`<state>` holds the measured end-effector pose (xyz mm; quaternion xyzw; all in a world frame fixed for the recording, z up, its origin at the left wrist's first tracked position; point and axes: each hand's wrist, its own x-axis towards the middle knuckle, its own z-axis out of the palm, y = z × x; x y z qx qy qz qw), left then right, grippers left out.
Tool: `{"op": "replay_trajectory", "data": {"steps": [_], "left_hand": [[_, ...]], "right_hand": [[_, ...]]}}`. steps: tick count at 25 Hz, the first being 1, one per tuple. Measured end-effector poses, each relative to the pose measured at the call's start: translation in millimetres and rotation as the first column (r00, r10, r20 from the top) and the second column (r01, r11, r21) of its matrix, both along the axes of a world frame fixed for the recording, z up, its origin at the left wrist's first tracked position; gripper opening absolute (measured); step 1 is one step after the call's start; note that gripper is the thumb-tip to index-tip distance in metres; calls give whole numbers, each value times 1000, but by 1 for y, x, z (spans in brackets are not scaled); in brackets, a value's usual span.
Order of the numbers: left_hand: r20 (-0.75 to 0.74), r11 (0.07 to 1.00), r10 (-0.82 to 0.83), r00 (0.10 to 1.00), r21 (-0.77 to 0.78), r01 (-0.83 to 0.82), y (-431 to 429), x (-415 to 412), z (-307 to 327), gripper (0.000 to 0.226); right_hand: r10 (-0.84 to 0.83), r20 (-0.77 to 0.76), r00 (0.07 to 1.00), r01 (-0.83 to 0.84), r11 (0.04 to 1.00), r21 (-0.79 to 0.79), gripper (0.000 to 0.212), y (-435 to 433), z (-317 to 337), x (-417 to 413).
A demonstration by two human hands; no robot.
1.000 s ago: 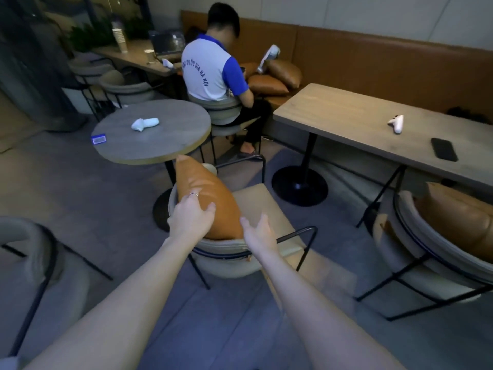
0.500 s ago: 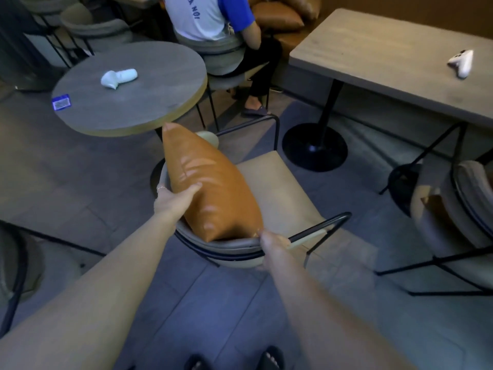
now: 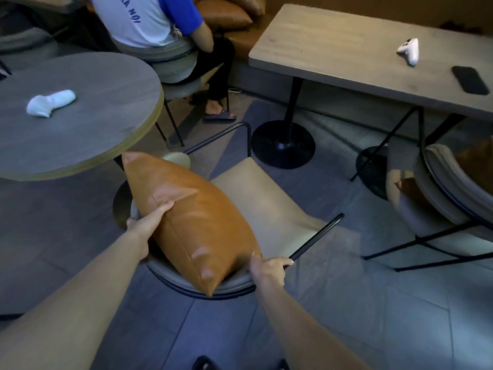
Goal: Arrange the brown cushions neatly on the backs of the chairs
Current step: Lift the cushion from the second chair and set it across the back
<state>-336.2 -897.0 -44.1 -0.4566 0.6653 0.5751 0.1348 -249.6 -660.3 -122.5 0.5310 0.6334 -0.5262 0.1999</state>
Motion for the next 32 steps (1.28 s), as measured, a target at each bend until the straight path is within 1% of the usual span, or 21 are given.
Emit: {"op": "replay_trajectory", "data": {"steps": [2, 3, 5, 7, 8, 10, 11, 13, 15, 16, 19, 21, 23, 24, 25, 27, 28, 29, 30, 31, 32], "left_hand": [[25, 999, -34, 999, 11, 34, -3, -4, 0, 139], [14, 999, -50, 999, 18, 50, -3, -8, 1, 140], [-19, 994, -87, 996, 60, 88, 3, -15, 4, 145], [-41, 990, -101, 994, 98, 105, 14, -23, 2, 152], [-52, 988, -98, 994, 112, 104, 21, -27, 0, 151], [-76, 991, -64, 995, 114, 72, 36, -35, -8, 145], [-85, 992, -49, 995, 112, 59, 45, -38, -11, 147], [-66, 994, -32, 997, 98, 39, 61, -49, -21, 159], [-36, 995, -39, 999, 91, 42, 78, -60, -23, 166], [-24, 994, -44, 999, 100, 46, 87, -66, -21, 164], [21, 985, -81, 996, 157, 77, 115, -82, -16, 142], [64, 972, -114, 991, 212, 98, 135, -94, -17, 138], [75, 966, -107, 991, 242, 86, 160, -105, -20, 139], [80, 967, -91, 993, 247, 69, 174, -110, -21, 139], [87, 966, -70, 994, 253, 46, 188, -116, -22, 139], [93, 962, -30, 995, 274, 4, 214, -127, -21, 138], [91, 961, -15, 996, 277, -11, 228, -135, -21, 137], [91, 960, -3, 996, 280, -23, 241, -142, -20, 136], [94, 958, 3, 996, 284, -30, 252, -148, -17, 135], [96, 957, 1, 995, 287, -29, 262, -154, -16, 134], [98, 958, -5, 995, 285, -23, 270, -161, -14, 134]], "right_hand": [[20, -25, 999, -19, 1000, 21, 101, 5, 4, -3], [57, -10, 998, -57, 996, 73, 104, 5, 9, -6], [88, -25, 996, -85, 991, 101, 104, 13, 16, -14], [95, -69, 993, -88, 991, 100, 107, 30, 13, -26], [100, -82, 992, -92, 991, 95, 107, 39, 16, -32], [128, -104, 986, -116, 987, 113, 100, 62, 8, -49], [142, -115, 983, -128, 985, 115, 98, 74, 5, -57], [168, -118, 979, -151, 978, 140, 97, 98, 1, -75], [178, -141, 974, -157, 976, 150, 87, 123, -1, -97], [185, -152, 971, -164, 976, 144, 86, 134, 1, -108], [196, -194, 961, -175, 977, 123, 86, 170, 2, -139], [195, -215, 957, -171, 977, 125, 72, 195, 2, -160], [167, -234, 958, -140, 982, 129, 58, 219, 2, -183], [147, -247, 958, -115, 984, 137, 56, 232, 3, -195], [133, -277, 952, -95, 985, 146, 61, 245, 1, -207], [90, -342, 935, -31, 984, 174, 87, 256, 1, -219], [57, -392, 918, 11, 986, 168, 96, 257, 3, -219], [12, -440, 898, 55, 989, 138, 99, 257, -1, -216], [-52, -462, 885, 114, 988, 106, 100, 254, -4, -209], [-99, -469, 878, 152, 985, 78, 95, 251, -9, -202], [-115, -465, 878, 158, 986, 55, 82, 249, -17, -198]]}}
